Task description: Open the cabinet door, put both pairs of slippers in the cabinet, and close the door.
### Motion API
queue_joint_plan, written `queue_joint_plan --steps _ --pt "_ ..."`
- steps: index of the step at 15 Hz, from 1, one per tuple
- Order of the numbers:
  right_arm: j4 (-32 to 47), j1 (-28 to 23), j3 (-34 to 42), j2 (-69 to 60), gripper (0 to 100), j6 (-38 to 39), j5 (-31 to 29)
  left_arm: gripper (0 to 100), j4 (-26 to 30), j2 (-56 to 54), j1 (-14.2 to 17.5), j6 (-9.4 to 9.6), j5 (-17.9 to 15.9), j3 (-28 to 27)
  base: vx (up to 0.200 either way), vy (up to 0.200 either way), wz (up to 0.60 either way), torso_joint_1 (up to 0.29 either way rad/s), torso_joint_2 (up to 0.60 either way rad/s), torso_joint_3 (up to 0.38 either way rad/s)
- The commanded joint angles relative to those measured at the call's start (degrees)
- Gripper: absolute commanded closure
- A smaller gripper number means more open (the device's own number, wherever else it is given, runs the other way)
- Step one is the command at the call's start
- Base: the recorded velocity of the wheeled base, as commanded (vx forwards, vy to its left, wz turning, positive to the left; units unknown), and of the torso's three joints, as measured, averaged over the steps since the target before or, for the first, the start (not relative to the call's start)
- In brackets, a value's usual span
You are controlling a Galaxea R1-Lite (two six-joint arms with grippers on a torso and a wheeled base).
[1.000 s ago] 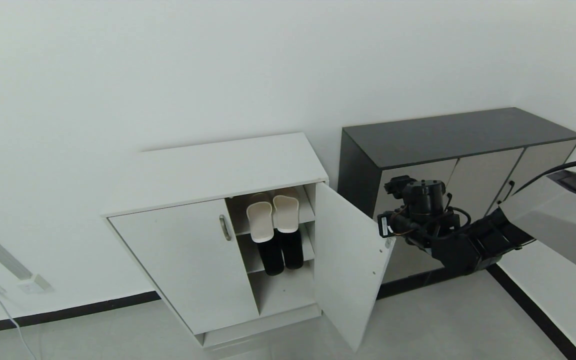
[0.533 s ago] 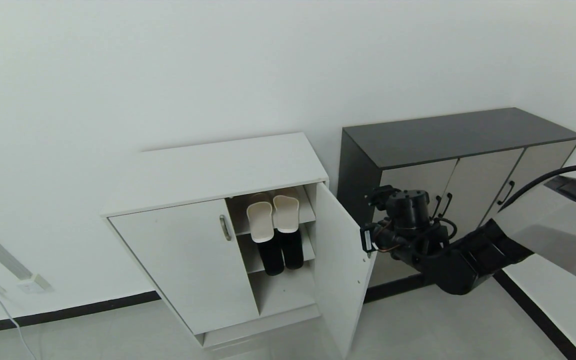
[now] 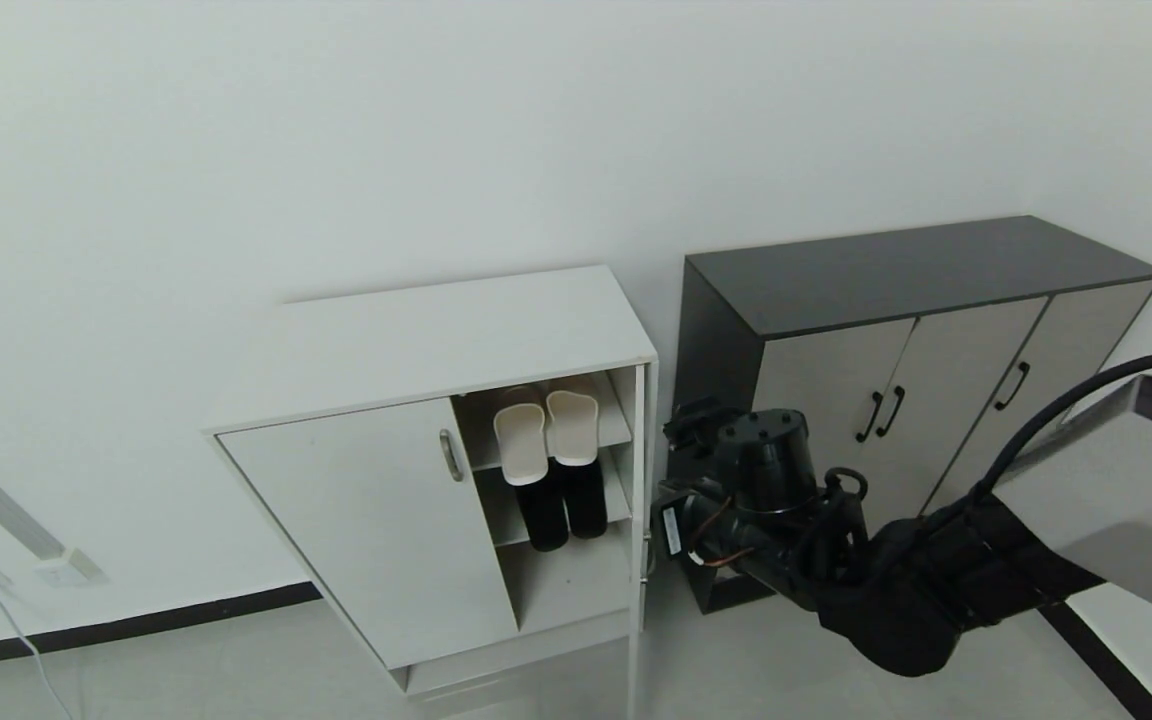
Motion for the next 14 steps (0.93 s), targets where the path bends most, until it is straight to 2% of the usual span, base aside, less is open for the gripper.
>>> queue_joint_plan --steps 1,9,14 --pt "-0.9 0.9 2.1 -3.4 100 -0.7 3.1 100 0.0 0.1 0.0 -0.02 0.0 0.0 0.0 0.0 0.0 0.0 0.0 0.0" --pt "-2.1 0.9 4.8 -4.5 100 -2.4 3.7 100 0.0 0.1 0.0 0.07 0.0 0.0 0.0 0.0 0.0 0.0 0.0 0.0" --pt "-4.1 1.1 6.8 -5.1 100 -3.4 6.7 100 0.0 0.1 0.1 0.07 0.0 0.0 0.0 0.0 0.6 -0.001 0.0 0.003"
